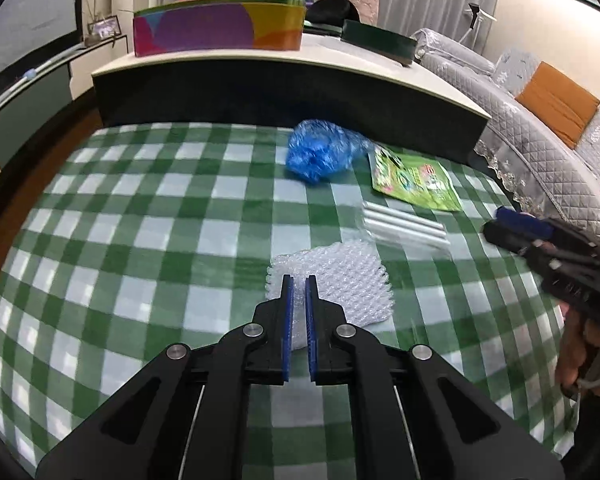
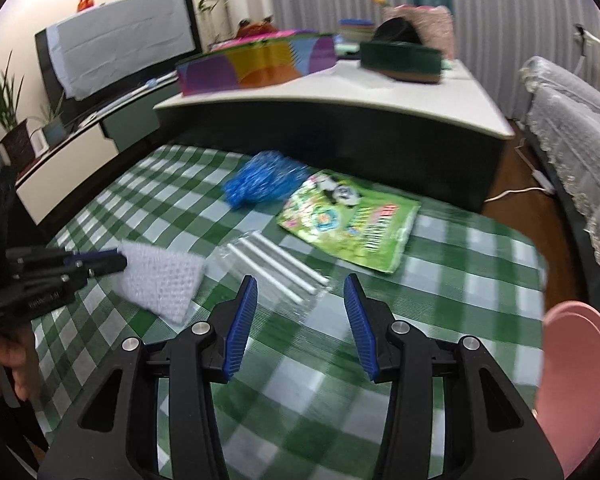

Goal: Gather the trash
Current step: 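Grasp the white foam net with the left gripper while the right gripper grasps the clear straws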

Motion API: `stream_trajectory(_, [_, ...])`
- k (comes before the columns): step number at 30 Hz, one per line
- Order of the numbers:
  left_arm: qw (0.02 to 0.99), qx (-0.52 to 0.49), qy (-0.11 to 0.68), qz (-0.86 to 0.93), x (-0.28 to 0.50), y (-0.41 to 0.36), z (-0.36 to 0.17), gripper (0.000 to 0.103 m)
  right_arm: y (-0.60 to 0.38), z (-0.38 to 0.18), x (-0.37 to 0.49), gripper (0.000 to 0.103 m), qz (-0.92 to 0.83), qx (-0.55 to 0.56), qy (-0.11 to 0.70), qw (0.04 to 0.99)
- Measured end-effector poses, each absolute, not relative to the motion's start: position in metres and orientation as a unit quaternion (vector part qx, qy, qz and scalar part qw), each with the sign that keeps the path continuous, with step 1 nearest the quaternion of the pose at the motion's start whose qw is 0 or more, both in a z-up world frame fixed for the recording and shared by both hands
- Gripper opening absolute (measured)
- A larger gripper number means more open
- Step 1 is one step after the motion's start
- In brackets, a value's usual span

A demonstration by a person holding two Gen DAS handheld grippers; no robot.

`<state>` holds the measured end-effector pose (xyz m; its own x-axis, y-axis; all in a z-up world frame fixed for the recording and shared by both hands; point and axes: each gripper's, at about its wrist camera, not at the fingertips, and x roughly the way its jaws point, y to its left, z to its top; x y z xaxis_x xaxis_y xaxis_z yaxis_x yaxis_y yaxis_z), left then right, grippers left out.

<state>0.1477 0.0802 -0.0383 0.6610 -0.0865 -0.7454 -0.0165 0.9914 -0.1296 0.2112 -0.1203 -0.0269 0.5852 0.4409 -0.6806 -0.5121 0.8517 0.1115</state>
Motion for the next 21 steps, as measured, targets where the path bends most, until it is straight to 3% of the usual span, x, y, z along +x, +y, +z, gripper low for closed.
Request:
stream_trajectory(15, [0.908, -0.07, 0.412, -0.019, 0.166, 0.083, -0.037, 0.006, -0.089, -0.065, 0.242, 0.046, 0.282, -0.093, 0.422, 0.856])
stream_trajectory(21, [0.909, -0.069, 0.411, -0.021, 0.167, 0.081, -0.035, 0.006, -0.091, -0.064, 0.24, 0.011, 0.276, -0.106, 0.421, 0.858])
